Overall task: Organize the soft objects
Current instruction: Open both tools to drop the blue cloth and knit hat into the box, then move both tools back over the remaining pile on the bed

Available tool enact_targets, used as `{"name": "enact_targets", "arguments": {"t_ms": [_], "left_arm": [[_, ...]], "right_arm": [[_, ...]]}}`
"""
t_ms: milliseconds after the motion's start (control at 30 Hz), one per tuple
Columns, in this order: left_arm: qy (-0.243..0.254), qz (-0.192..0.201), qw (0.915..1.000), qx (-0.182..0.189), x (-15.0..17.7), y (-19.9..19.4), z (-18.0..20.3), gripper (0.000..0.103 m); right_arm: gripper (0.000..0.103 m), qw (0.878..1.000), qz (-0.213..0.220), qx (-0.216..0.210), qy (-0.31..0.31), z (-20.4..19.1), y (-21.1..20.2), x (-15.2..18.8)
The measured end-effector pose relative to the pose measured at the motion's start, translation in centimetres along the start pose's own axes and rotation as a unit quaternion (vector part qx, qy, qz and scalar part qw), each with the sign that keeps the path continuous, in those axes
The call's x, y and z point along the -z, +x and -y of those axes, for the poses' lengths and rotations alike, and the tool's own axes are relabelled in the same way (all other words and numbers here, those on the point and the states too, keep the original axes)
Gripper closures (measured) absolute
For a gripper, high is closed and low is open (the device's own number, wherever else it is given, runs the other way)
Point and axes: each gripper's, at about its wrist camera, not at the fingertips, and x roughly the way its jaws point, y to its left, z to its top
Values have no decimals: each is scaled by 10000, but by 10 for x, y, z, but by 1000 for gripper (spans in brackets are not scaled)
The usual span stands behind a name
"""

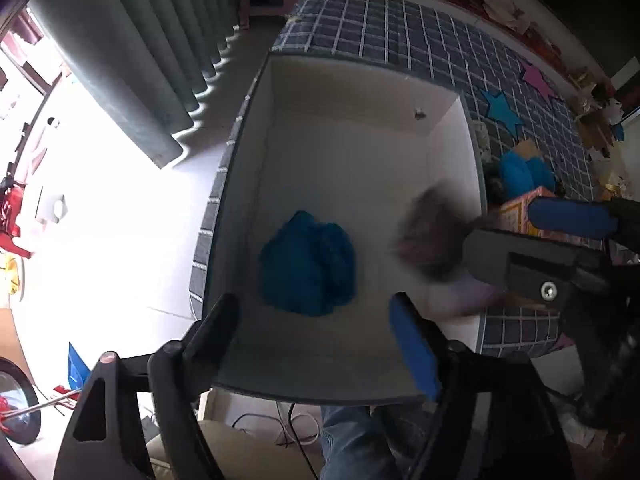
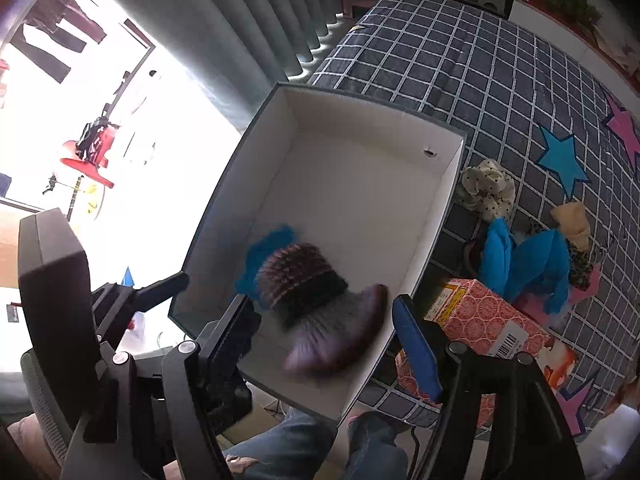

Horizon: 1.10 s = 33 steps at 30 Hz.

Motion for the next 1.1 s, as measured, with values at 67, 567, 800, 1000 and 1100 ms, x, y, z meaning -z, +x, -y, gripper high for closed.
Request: {"name": "enact_targets", "arguments": {"t_ms": [67, 567, 800, 1000, 1100], "left_arm": [[-33, 94, 9999, 69, -2, -2, -1, 14], [-221, -160, 9966, 780, -23, -8, 17, 0], [-82, -143, 9935, 1126, -44, -20, 54, 0], [-231, -145, 9950, 965, -61, -24, 88, 0], [-237, -193, 9962, 816, -68, -23, 109, 0]], "right_arm": [[11, 10000, 55, 39, 35, 2, -3, -1], [1, 9853, 820, 524, 1401, 102, -74, 14], [1, 9647, 324, 929, 2443, 199, -53, 42], [1, 9700, -207, 754, 2301, 234, -7, 34], [1, 9679, -268, 705, 2399, 256, 13, 25]]}}
